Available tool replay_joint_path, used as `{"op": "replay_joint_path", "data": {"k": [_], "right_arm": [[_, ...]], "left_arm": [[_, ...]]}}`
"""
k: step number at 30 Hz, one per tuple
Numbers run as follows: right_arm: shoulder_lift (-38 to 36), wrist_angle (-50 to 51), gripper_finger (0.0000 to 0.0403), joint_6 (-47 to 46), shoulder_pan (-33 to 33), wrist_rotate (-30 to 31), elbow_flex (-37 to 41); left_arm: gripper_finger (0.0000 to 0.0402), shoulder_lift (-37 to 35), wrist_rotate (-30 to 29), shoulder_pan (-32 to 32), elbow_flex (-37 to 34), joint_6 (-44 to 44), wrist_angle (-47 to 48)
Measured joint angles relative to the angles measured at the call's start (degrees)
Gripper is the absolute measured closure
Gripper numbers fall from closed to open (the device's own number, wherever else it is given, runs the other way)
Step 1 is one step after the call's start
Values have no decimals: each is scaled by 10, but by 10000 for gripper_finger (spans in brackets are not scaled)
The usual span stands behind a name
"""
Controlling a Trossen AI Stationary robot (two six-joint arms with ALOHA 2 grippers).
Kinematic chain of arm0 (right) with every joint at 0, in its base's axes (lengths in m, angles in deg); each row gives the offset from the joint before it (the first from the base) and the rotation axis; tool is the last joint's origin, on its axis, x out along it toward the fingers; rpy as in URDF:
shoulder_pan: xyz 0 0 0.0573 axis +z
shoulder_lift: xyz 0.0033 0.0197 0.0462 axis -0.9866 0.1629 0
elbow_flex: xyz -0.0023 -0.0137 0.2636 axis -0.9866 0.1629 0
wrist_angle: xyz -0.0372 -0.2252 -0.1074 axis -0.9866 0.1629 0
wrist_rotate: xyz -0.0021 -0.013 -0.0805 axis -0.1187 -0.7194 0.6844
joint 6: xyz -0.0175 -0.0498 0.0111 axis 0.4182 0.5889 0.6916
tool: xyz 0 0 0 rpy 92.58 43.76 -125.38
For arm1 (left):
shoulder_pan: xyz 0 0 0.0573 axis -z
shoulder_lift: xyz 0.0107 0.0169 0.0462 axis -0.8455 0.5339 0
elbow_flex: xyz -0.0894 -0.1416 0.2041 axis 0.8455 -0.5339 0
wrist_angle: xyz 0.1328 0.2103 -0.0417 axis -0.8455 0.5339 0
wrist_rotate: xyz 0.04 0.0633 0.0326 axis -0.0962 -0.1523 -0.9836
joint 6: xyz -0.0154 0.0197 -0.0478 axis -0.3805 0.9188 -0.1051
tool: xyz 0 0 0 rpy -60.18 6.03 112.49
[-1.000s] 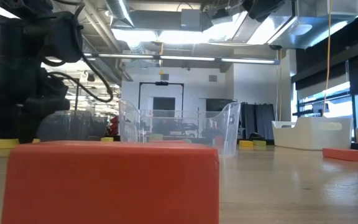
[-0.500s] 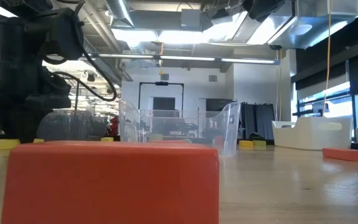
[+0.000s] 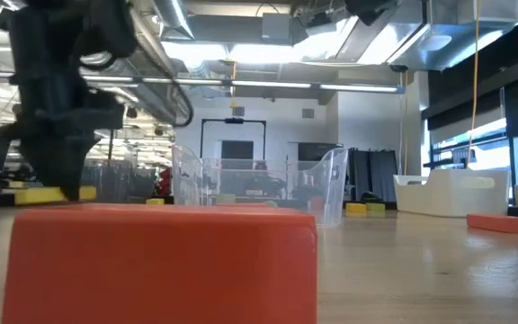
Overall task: Sort & place blocks by color
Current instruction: Put the yellow block into the white bin
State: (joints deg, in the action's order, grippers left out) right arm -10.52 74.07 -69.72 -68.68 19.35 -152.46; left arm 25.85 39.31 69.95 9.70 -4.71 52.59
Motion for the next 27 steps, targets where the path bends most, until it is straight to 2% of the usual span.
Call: {"op": "replay_joint_path", "data": {"k": [5, 14, 23, 27], "right_arm": [[0, -18, 376, 5, -2, 1, 0], [4, -18, 376, 91, -5, 1, 0], [28, -49, 374, 106, -13, 2, 0], [46, -49, 349, 106, -15, 32, 0]], "left_arm": [[307, 0, -21, 0, 52, 58, 0], [307, 0, -34, 0, 141, 194, -6], [307, -1, 9, -1, 206, 328, -81], [307, -1, 12, -1, 214, 347, -92]]}}
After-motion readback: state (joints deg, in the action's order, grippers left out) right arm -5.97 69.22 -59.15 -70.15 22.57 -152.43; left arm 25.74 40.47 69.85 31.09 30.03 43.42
